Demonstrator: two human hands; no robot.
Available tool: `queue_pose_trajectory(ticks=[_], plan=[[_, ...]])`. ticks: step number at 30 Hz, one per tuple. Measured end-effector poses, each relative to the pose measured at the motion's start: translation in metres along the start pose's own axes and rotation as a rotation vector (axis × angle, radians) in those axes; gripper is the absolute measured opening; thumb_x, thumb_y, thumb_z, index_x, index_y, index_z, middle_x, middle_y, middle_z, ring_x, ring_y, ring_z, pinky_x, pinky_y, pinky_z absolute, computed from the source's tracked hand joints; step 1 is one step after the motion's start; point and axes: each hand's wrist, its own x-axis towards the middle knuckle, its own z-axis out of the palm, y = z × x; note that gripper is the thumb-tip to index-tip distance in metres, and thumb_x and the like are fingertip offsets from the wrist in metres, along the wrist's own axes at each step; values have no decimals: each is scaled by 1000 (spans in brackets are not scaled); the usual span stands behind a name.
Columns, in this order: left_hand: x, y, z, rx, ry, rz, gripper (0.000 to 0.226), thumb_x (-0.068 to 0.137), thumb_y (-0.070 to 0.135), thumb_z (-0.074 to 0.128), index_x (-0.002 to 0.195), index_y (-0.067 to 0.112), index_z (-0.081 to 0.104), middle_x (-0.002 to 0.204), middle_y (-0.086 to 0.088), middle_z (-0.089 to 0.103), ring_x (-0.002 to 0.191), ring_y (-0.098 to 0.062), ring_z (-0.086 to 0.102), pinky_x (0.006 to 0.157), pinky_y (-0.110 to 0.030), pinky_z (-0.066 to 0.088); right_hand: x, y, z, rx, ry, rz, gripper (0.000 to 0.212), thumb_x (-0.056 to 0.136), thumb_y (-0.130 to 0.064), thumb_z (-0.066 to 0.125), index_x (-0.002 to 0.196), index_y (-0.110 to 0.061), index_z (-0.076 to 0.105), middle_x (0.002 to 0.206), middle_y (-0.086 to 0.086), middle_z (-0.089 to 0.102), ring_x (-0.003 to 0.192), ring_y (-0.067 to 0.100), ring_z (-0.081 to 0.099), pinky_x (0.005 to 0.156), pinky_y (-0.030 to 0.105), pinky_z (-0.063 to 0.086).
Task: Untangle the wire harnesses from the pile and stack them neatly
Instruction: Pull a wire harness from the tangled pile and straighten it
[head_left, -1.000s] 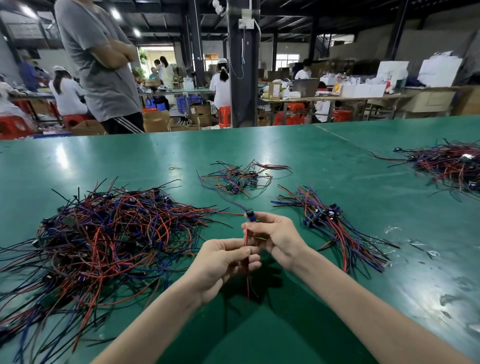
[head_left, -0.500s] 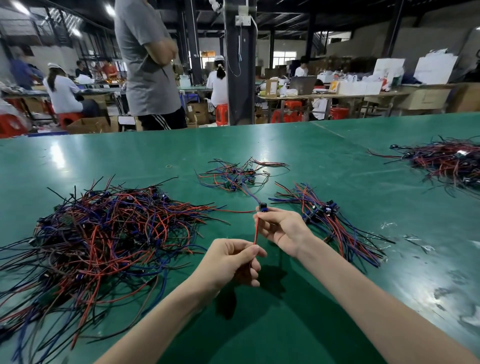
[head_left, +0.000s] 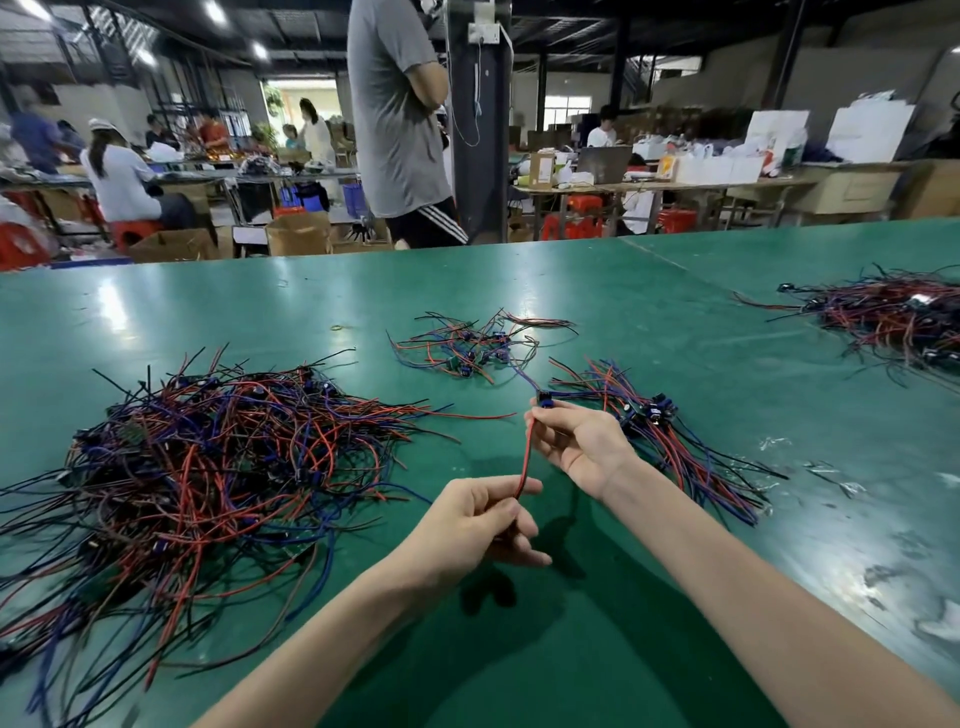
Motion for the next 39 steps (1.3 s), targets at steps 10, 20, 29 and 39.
queue_pose_trajectory(ticks=[10, 20, 29, 39], plan=[[5, -6, -10, -7, 203, -28, 12, 93, 2, 54, 82, -2, 53, 56, -8, 62, 43, -16, 57, 56, -39, 59, 6, -4, -7, 43, 39, -9, 15, 86, 11, 54, 78, 0, 60, 55, 7, 66, 44, 11, 61, 50, 21, 55], [3, -2, -7, 34, 123, -116, 15, 93, -5, 51, 84, -5, 63, 60, -9, 65, 48, -14, 60, 62, -36, 60, 7, -4, -8, 33, 46, -23, 14, 84, 12, 56, 85, 1, 63, 59, 8, 67, 47, 12, 64, 50, 21, 54], [0, 1, -13, 71, 59, -145, 12, 85, 2, 66, 73, 2, 66, 70, -14, 70, 54, -18, 65, 57, -31, 59, 6, -2, -7, -30, 27, -43, 14, 84, 12, 56, 85, 1, 64, 61, 9, 66, 49, 13, 62, 51, 21, 54], [-1, 3, -15, 97, 57, -115, 9, 84, 6, 68, 76, 3, 70, 65, -8, 68, 52, -14, 62, 59, -29, 59, 5, -1, -6, -63, 36, -63, 16, 83, 13, 57, 80, -1, 64, 59, 8, 66, 47, 12, 61, 52, 21, 54]])
